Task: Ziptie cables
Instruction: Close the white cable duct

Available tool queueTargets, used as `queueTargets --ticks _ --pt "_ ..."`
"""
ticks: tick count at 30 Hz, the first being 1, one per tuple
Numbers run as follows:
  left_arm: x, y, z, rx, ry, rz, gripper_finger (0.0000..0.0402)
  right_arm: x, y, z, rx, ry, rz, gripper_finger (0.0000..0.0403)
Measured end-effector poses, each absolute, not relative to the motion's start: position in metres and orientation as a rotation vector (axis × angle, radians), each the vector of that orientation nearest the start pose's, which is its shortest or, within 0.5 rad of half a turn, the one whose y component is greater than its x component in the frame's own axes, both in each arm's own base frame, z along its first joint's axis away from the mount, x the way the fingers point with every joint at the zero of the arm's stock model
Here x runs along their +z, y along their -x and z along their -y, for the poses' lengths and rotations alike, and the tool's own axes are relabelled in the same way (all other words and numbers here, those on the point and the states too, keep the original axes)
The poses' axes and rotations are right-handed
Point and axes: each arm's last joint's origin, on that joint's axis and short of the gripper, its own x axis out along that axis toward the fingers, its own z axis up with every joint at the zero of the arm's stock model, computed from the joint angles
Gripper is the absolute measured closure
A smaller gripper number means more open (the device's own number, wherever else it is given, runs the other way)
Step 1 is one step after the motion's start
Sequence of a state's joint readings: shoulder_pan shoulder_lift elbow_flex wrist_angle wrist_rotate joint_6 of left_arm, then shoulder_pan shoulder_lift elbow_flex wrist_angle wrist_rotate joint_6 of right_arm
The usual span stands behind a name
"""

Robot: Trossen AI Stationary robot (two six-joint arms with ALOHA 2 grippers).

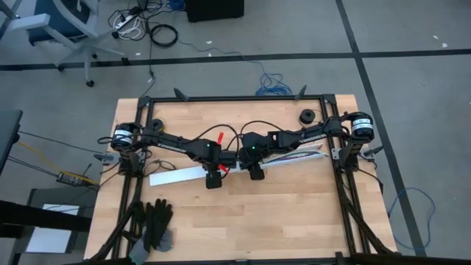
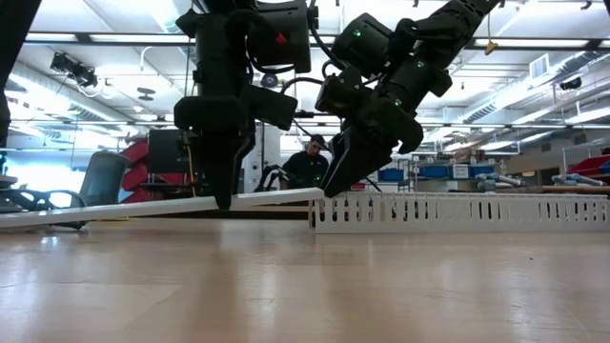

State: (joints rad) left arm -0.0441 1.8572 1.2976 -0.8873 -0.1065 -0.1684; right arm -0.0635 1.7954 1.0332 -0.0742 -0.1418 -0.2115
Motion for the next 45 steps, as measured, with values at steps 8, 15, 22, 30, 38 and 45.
queueTargets --ticks 8,15,22,30,38,45 --pt "0.1818 -0.3459 0.0121 0.175 0.026 -1.431 0.0192 0.1638 -0.3620 0.0190 0.158 0.115 -0.812 0.0224" --pt "0.1817 -0.3456 0.0118 0.184 0.017 -1.432 0.0192 0.1640 -0.3623 0.0190 0.156 0.112 -0.809 0.0187" --pt "0.1818 -0.3456 0.0118 0.186 0.016 -1.432 0.0192 0.1641 -0.3623 0.0189 0.159 0.110 -0.808 0.0149" --pt "0.1821 -0.3470 0.0118 0.185 0.013 -1.417 0.0192 0.1639 -0.3623 0.0191 0.147 0.115 -0.811 0.0125" --pt "0.1824 -0.3470 0.0117 0.187 0.013 -1.415 0.0192 0.1642 -0.3627 0.0198 0.119 0.124 -0.809 0.0105" --pt "0.1824 -0.3468 0.0117 0.190 0.015 -1.418 0.0192 0.1641 -0.3627 0.0202 0.112 0.127 -0.811 0.0098"
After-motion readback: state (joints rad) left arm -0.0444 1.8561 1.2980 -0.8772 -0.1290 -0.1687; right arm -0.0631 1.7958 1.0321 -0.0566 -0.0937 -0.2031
